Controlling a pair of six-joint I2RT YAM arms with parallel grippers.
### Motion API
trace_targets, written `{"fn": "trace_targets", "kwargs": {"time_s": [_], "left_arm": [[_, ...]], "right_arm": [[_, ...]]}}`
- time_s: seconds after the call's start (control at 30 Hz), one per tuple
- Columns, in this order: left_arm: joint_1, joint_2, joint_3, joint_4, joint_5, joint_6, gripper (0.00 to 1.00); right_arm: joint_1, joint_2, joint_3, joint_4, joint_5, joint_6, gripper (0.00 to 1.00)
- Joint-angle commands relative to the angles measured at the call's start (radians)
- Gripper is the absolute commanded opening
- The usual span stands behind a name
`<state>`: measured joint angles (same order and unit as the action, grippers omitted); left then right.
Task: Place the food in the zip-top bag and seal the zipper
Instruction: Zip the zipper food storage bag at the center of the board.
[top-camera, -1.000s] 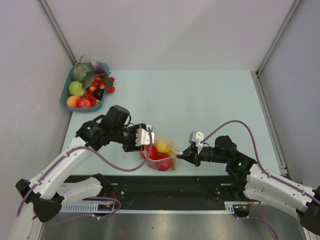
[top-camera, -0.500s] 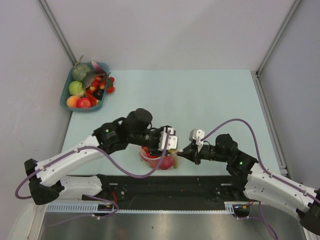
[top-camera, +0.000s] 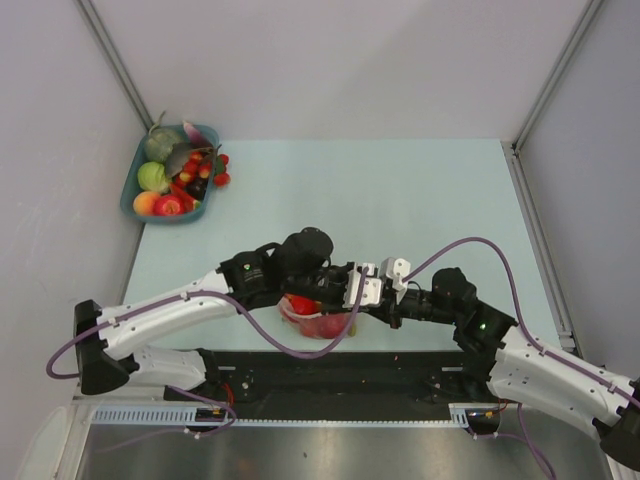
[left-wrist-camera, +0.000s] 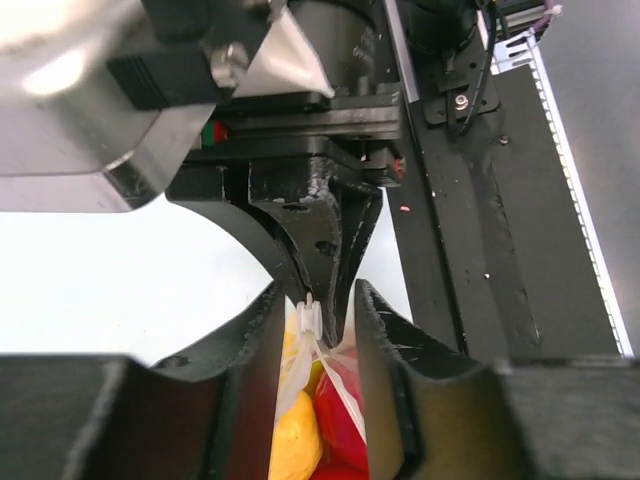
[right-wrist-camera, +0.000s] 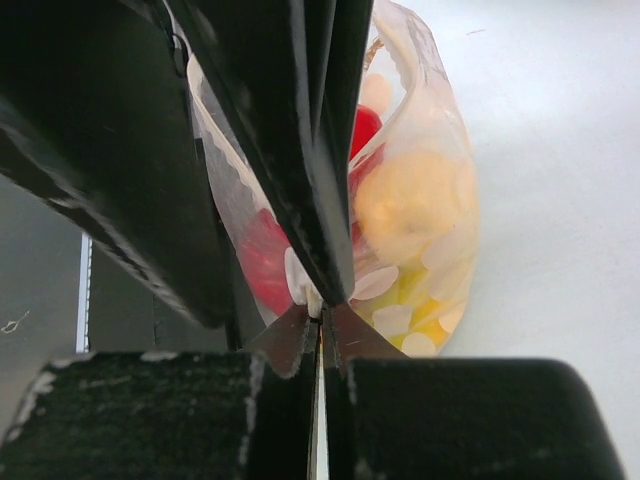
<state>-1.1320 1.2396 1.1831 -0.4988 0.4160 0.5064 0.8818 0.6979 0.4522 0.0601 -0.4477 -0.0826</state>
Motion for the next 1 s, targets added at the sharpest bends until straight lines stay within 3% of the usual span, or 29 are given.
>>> {"fn": "trace_targets", "kwargs": {"time_s": [0.0,0.13,0.33,0.97], "left_arm": [[-0.003,0.015,-0.025,0.025,-0.035,-0.014,0.33],[0.003,0.02,-0.034,-0.01,-0.043,-0.026,0.29],[0.04,-0.026,-0.059,-0.024,-0.022,-0.029,0.13],[0.21,-0.167,-0.154,-0.198,-0.049,0.093,0.13]], "right_arm": [[0.005,-0.029,0.04,0.034,0.02,-0.014,0.0],[0.005,-0.038,0.039,0.021,0.015,-0.016,0.0],[0.005,-0.063,0.033,0.004,0.017,-0.016,0.0],[-0.09,-0.146,0.02,-0.086,-0.003,-0.017,0.0]]}}
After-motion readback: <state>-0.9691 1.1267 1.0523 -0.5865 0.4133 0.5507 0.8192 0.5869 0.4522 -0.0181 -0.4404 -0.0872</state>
